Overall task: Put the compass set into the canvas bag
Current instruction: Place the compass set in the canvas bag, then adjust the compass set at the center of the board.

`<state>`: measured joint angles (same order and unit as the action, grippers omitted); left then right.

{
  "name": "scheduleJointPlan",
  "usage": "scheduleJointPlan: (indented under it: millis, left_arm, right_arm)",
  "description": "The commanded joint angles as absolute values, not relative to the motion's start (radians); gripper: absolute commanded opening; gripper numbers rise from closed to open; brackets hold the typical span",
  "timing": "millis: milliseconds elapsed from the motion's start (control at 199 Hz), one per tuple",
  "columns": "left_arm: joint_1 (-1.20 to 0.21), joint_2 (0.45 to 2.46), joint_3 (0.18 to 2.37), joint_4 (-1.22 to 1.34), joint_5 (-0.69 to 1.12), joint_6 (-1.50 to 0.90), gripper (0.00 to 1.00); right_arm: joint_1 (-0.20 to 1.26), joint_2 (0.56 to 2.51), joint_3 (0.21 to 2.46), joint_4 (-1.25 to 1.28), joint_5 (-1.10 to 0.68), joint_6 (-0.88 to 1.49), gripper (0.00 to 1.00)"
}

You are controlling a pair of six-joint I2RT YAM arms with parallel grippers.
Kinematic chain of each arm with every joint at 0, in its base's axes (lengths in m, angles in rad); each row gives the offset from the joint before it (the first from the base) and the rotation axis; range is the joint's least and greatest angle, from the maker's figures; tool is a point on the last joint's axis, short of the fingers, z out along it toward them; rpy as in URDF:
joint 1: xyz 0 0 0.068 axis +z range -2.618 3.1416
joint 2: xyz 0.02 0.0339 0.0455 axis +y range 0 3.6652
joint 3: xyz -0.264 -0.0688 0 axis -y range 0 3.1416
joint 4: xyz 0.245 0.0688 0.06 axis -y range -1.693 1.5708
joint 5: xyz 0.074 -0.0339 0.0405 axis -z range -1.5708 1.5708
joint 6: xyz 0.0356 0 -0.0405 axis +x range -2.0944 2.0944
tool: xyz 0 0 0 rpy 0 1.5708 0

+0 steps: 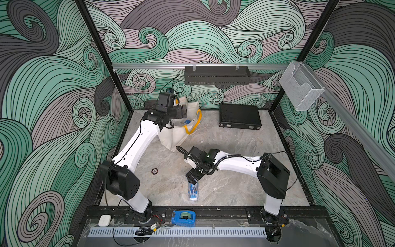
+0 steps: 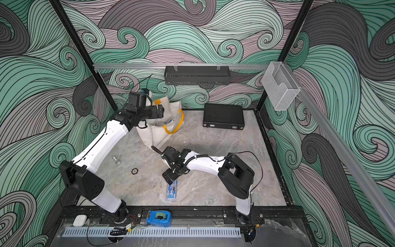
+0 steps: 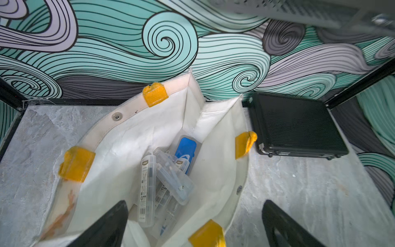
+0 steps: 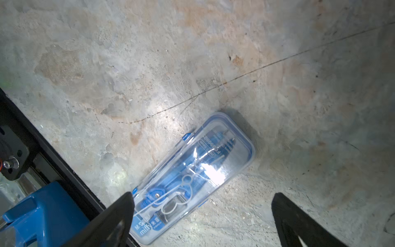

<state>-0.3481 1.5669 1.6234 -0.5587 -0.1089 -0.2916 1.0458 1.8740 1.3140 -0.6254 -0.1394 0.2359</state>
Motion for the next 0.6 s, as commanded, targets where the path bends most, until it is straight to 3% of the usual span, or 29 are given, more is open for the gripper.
scheduleJointPlan:
  millis: [0,246,597]
  left_arm:
    - [-0.341,1.478,1.526,-0.497,-0.082,-0.349,0.99]
    - [-0.341,1.285,1.319,-0.436,-0.088,-0.415,0.99]
    - [-0.342,1.233,1.262,-0.436,-0.089,-0.432,0.99]
  right_arm:
    - [1.050,1.912,1.361,-0.695,-0.133,0.226,1.00]
    - [1.068,2.005,1.446,-0.775,-0.098,0.239,1.00]
    - [1.081,2.062,1.478,-0.852,-0.015,0.220,1.00]
